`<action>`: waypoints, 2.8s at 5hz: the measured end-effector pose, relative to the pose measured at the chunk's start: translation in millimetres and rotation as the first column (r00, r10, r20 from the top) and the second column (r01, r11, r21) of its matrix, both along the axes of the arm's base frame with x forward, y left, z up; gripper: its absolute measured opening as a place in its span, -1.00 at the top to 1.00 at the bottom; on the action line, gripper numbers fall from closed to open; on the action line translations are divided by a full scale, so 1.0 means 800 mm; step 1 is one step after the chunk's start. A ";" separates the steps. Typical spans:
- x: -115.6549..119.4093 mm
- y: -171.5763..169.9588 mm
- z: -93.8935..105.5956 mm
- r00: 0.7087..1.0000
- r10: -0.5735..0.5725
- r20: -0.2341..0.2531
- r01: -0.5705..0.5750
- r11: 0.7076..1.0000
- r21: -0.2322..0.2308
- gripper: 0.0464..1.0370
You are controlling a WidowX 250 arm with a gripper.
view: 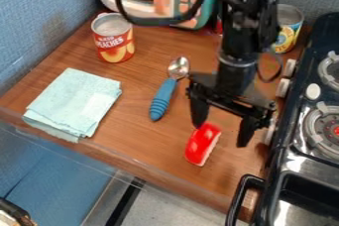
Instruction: Move the sushi onto the blue cloth at the bottom left edge of the table
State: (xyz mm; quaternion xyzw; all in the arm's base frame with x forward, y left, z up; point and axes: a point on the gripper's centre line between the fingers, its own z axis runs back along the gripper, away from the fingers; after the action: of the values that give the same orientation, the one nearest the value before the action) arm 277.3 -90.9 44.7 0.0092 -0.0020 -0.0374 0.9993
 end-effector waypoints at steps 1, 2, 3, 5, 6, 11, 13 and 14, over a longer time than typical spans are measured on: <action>-0.008 0.015 -0.009 1.000 0.017 -0.024 -0.016 0.999 0.034 -0.93; -0.015 0.027 -0.016 0.998 0.043 -0.041 -0.042 0.998 0.044 -0.93; -0.016 0.029 -0.025 0.997 0.040 -0.058 -0.037 0.998 0.055 -0.93; -0.023 0.021 -0.045 0.996 0.031 -0.078 -0.028 0.999 0.037 -0.22; -0.022 0.022 -0.044 0.997 0.024 -0.070 -0.021 0.999 0.031 -0.07; -0.064 0.275 0.003 0.958 0.284 0.024 -0.285 0.957 0.051 -0.07; -0.065 0.297 -0.038 0.960 0.281 -0.017 -0.278 0.956 0.090 -0.12; -0.061 0.296 -0.039 0.956 0.292 -0.018 -0.290 0.954 0.081 -0.29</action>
State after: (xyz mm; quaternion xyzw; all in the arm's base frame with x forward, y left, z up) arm 228.9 145.8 13.5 0.0473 0.0156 0.1099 0.9927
